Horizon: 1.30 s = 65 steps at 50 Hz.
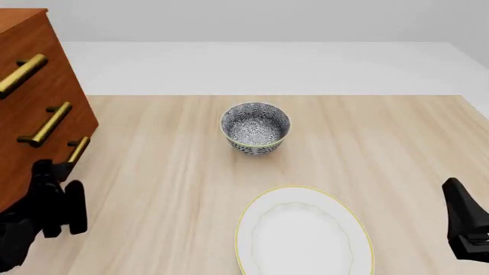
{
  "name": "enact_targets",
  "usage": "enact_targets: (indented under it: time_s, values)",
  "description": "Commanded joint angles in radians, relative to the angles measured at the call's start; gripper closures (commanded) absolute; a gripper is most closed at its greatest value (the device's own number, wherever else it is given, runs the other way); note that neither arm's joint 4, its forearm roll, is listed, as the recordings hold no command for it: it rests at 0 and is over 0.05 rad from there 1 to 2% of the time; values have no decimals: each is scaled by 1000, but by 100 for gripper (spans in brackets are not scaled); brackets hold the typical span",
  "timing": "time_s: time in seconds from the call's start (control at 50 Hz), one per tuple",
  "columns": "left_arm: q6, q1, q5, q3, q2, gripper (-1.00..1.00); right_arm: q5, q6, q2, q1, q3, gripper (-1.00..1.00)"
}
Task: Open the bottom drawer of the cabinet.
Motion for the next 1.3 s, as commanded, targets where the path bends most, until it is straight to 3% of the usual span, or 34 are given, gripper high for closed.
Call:
enact_targets:
  time_s: [0.02,0.3,0.9,0.92,1.3]
  values:
    - [17,13,-17,-52,67,-100,0,0,0,0,0,-100]
    - [43,68,-35,-83,135,-100,0,0,0,0,0,-100]
    - [89,179,38,-159,129,-100,0,0,0,0,0,-100]
    - [99,180,38,-152,131,100,0,0,0,0,0,-100]
    - [96,153,27,-154,129,100,0,0,0,0,0,-100]
